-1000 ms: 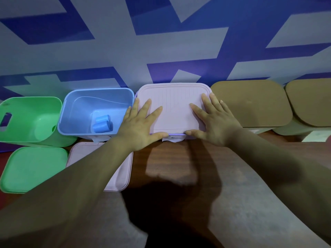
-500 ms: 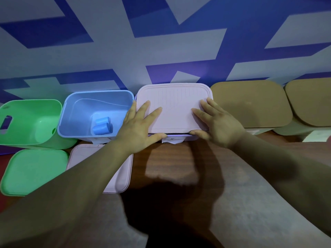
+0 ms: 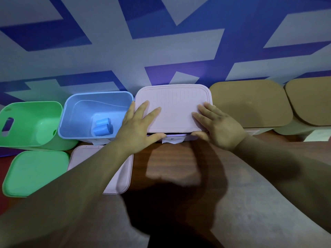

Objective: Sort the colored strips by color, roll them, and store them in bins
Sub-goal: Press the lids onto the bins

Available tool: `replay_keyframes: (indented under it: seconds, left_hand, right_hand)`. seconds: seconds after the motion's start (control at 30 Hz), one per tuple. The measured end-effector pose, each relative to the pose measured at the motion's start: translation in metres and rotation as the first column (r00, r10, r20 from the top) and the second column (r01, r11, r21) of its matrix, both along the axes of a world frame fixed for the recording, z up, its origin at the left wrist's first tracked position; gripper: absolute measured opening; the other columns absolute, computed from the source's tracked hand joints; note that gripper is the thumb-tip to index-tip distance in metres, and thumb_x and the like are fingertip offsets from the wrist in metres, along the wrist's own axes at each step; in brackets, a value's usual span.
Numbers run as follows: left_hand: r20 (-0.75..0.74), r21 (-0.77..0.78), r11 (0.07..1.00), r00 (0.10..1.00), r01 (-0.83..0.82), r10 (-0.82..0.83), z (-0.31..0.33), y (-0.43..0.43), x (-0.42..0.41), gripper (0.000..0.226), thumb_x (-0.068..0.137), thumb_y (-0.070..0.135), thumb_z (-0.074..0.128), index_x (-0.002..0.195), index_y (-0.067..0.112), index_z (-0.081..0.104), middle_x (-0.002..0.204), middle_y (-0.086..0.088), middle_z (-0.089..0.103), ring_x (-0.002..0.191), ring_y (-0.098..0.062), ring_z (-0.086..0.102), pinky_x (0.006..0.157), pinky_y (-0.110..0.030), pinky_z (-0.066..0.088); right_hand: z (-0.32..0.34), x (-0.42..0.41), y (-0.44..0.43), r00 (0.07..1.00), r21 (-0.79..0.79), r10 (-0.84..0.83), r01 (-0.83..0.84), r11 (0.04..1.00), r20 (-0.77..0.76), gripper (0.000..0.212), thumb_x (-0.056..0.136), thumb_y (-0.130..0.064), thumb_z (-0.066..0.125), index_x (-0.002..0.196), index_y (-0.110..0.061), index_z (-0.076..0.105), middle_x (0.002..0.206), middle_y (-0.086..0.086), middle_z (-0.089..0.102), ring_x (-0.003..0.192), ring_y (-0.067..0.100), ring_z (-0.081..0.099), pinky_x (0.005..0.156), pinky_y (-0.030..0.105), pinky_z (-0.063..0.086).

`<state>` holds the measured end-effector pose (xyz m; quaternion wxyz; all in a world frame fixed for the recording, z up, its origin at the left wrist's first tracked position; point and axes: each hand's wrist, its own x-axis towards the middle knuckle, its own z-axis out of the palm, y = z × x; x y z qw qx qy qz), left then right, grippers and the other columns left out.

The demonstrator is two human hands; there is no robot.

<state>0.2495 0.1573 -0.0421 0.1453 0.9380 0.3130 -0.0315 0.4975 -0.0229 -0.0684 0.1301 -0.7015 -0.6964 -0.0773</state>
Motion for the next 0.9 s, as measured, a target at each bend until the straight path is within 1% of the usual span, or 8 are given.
replay_keyframes:
  seconds: [0.1, 0.23, 0.37, 0.53, 0.63, 0.73, 0.8, 0.9]
  left_hand:
    - [-0.027, 0.019, 1.0, 1.0, 0.005, -0.004, 0.002, -0.002, -0.001, 0.088, 0.077, 0.084, 0.036, 0.154, 0.047, 0.013, 0.167, 0.004, 0.007, 0.153, -0.032, -0.006, 0.12, -0.054, 0.016]
    - [-0.049, 0.092, 0.995, 0.999, 0.024, -0.02, -0.004, -0.011, -0.008, 0.085, 0.082, 0.084, 0.033, 0.155, 0.044, 0.013, 0.166, -0.001, 0.01, 0.152, -0.035, -0.004, 0.12, -0.055, 0.012]
    - [-0.071, 0.158, 0.986, 0.997, 0.047, -0.036, -0.009, -0.012, -0.012, 0.087, 0.081, 0.083, 0.023, 0.156, 0.042, 0.011, 0.166, -0.006, 0.012, 0.151, -0.04, -0.001, 0.121, -0.058, 0.012]
    - [-0.097, 0.162, 0.986, 0.995, 0.047, -0.032, -0.008, -0.009, -0.008, 0.085, 0.086, 0.079, 0.034, 0.156, 0.042, 0.004, 0.167, -0.004, 0.004, 0.151, -0.04, -0.007, 0.121, -0.057, 0.007]
    - [-0.121, 0.152, 0.987, 0.992, 0.053, -0.035, -0.007, -0.006, -0.005, 0.085, 0.085, 0.08, 0.031, 0.155, 0.043, 0.0, 0.167, -0.003, -0.001, 0.151, -0.038, -0.012, 0.121, -0.055, 0.006]
    - [-0.125, 0.148, 0.987, 0.991, 0.06, -0.042, -0.005, -0.005, -0.004, 0.086, 0.083, 0.081, 0.027, 0.155, 0.043, -0.001, 0.167, -0.003, -0.002, 0.151, -0.038, -0.012, 0.121, -0.054, 0.007]
    - [-0.122, 0.14, 0.989, 0.992, 0.055, -0.038, -0.006, -0.006, -0.005, 0.087, 0.084, 0.081, 0.03, 0.156, 0.042, 0.0, 0.167, -0.003, -0.002, 0.151, -0.039, -0.012, 0.121, -0.054, 0.008]
    - [-0.108, 0.153, 0.987, 0.994, 0.046, -0.03, -0.008, -0.008, -0.007, 0.086, 0.083, 0.08, 0.029, 0.156, 0.04, 0.005, 0.167, -0.005, 0.004, 0.151, -0.041, -0.007, 0.12, -0.055, 0.013]
  right_hand:
    - [-0.004, -0.002, -0.002, 1.0, 0.035, 0.012, -0.012, 0.999, -0.008, 0.071, 0.096, -0.061, 0.037, 0.125, -0.001, 0.064, 0.129, 0.025, 0.061, 0.123, 0.044, 0.056, 0.104, 0.053, 0.045]
    - [-0.005, -0.003, -0.006, 1.0, 0.026, 0.012, -0.012, 1.0, 0.001, 0.074, 0.098, -0.062, 0.03, 0.128, -0.003, 0.063, 0.133, 0.024, 0.058, 0.127, 0.042, 0.053, 0.106, 0.054, 0.044]
    - [-0.009, -0.009, -0.007, 0.999, 0.031, 0.0, -0.001, 1.0, 0.039, 0.069, 0.098, -0.059, 0.034, 0.127, -0.003, 0.063, 0.134, 0.024, 0.058, 0.127, 0.041, 0.053, 0.105, 0.054, 0.044]
    - [-0.008, -0.011, -0.006, 0.999, 0.024, -0.027, 0.026, 0.999, 0.043, 0.066, 0.094, -0.056, 0.043, 0.129, -0.003, 0.062, 0.136, 0.024, 0.057, 0.129, 0.041, 0.052, 0.108, 0.053, 0.042]
    - [-0.007, -0.009, -0.005, 0.999, 0.016, -0.04, 0.039, 0.999, 0.028, 0.065, 0.094, -0.056, 0.043, 0.13, -0.005, 0.061, 0.138, 0.023, 0.055, 0.13, 0.04, 0.05, 0.109, 0.052, 0.041]
    - [-0.007, -0.009, -0.004, 0.999, 0.005, -0.039, 0.038, 0.999, 0.019, 0.066, 0.093, -0.057, 0.043, 0.132, -0.006, 0.06, 0.139, 0.022, 0.054, 0.132, 0.039, 0.049, 0.11, 0.051, 0.04]
    - [-0.007, -0.008, -0.004, 0.999, -0.015, -0.032, 0.033, 0.999, 0.014, 0.067, 0.093, -0.058, 0.042, 0.134, -0.006, 0.058, 0.141, 0.022, 0.052, 0.133, 0.039, 0.048, 0.111, 0.051, 0.039]
    - [-0.008, -0.005, -0.003, 1.0, -0.026, -0.01, 0.011, 1.0, 0.008, 0.067, 0.094, -0.058, 0.041, 0.134, -0.007, 0.058, 0.141, 0.022, 0.053, 0.134, 0.039, 0.047, 0.111, 0.051, 0.039]
